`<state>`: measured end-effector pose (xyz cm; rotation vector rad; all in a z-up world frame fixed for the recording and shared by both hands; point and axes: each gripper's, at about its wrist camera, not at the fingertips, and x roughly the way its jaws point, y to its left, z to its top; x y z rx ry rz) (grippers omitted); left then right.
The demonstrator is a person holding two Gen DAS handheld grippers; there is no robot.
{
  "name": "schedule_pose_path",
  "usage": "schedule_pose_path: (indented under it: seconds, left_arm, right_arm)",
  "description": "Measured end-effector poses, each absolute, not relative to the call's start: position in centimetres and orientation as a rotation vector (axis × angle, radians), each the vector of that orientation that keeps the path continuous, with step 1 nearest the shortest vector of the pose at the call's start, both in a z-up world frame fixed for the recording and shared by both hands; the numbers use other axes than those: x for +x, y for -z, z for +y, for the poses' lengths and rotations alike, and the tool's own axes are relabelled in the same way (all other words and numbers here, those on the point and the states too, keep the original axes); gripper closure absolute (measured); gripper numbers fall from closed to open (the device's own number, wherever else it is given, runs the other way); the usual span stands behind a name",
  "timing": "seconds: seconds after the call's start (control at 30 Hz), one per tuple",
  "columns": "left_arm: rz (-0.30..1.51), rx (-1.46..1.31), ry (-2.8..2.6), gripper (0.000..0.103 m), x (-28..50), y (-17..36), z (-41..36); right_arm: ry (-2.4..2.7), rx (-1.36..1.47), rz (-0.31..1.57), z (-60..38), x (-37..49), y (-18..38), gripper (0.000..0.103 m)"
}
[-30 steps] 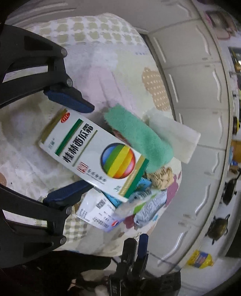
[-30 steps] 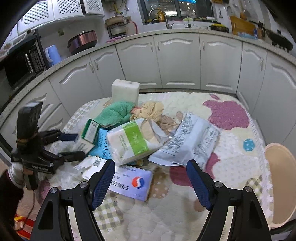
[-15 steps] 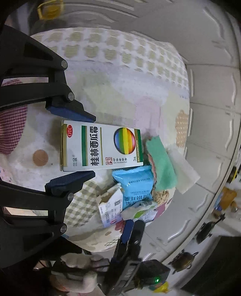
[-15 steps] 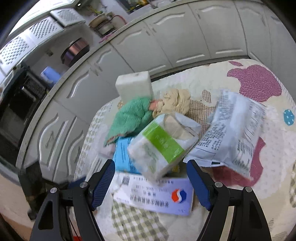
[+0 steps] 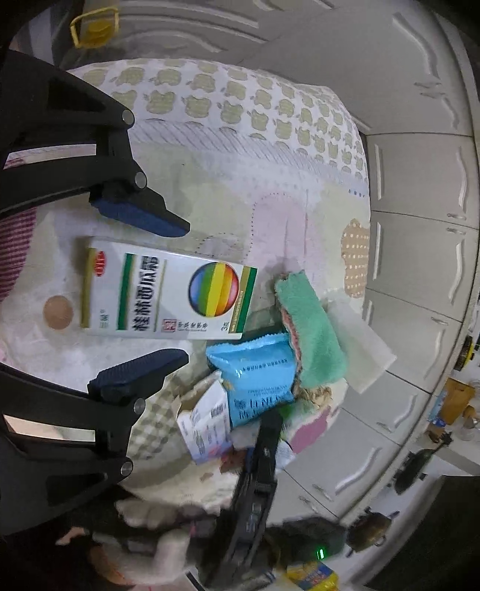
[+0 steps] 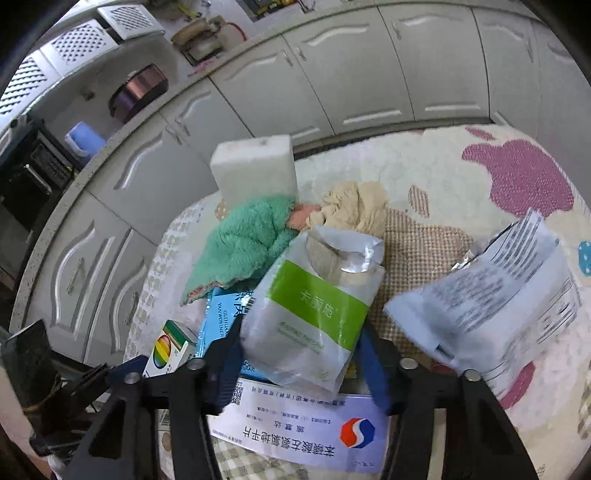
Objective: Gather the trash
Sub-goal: 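Close the left gripper on the medicine box while the right grasps the white-green bag, then carry the box and bag over the beige bucket with both grippers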
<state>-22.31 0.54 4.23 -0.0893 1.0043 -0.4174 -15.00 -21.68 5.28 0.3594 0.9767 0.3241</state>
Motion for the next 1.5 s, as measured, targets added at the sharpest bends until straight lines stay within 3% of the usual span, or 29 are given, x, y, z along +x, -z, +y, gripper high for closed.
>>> schedule_pose_path:
  seconds: [0.13,0.2,0.33,0.87,1.5]
  left_arm:
    - [1.050,-0.039,0.416,0.042,-21.4,-2.9,-0.8]
    - [1.034,-0.017,0.403,0.051,-21.5,-2.6,-1.2]
    - [1.033,-0.048,0.413,0.052,-21.9,-2.7,-0.9]
    - [0.891,-0.070,0.406,0.053,-25.5,-8.3,-3.2]
    - [0.821,-0.003,0.540,0.053,-26.8,-11.1,-15.7]
  right_arm:
    - [-0.366,0.295,0.932,-21.8,-16.3,-6.5,0.060]
    - [-0.387,0.268,0.917,-21.8,-17.2,-6.9,0.062]
    - [-0.425,0.256,0.903,-22.5,-19.0,-7.2,0.062]
    - [-0.458,0.197,0.816,-24.7,-24.1,-9.3,0.062]
    - [-0.326,0.225,0.726,-33.9,-28.5,-11.3,0.062]
